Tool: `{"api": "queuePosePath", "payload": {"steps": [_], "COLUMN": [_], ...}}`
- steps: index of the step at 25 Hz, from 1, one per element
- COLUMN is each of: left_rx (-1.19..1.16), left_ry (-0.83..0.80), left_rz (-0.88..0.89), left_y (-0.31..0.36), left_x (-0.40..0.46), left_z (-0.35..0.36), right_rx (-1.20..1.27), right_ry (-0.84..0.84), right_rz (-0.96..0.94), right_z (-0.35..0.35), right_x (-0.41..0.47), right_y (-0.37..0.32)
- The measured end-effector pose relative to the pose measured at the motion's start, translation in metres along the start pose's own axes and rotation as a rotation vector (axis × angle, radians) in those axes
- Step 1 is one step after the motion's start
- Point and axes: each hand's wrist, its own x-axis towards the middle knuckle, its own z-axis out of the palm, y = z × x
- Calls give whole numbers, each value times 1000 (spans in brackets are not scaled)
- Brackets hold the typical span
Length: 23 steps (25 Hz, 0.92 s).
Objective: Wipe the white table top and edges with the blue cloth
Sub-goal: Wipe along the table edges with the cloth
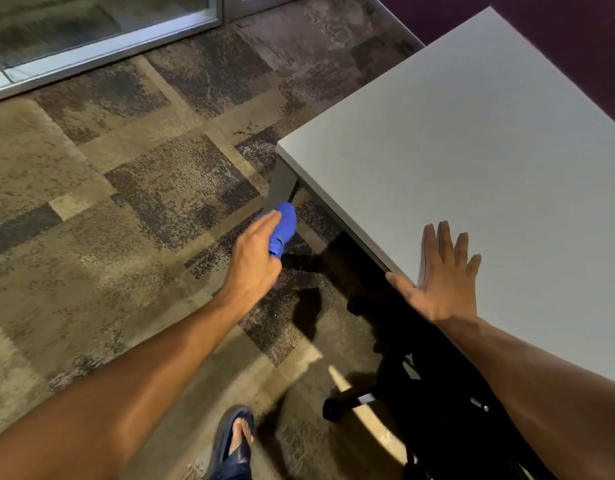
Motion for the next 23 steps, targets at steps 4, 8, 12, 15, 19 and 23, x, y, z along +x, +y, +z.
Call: {"api": "queuePosePath", "payload": {"steps": [4, 8, 12, 15, 19, 23], "left_rx": [-51, -95, -142, -167, -232, -235], "left_ry": [122, 140, 25, 28, 5, -53], "left_rz": [-78, -140, -161, -203, -225, -190], "left_y": [14, 38, 61, 69, 86, 95], "left_x": [34, 68, 75, 64, 42, 18], "left_z": [-29, -33, -15, -3, 13, 25], "right_rx": [-16, -50, -84, -115, -105, -89], "right_ry": [47, 76, 86, 72, 42, -10], "right_rz": [-8, -6, 14, 15, 17, 7], "right_z": [4, 9, 12, 11, 11, 7], "right_x": [1, 2, 4, 5, 3, 3], "right_y": [2, 3, 5, 2, 2, 3]}}
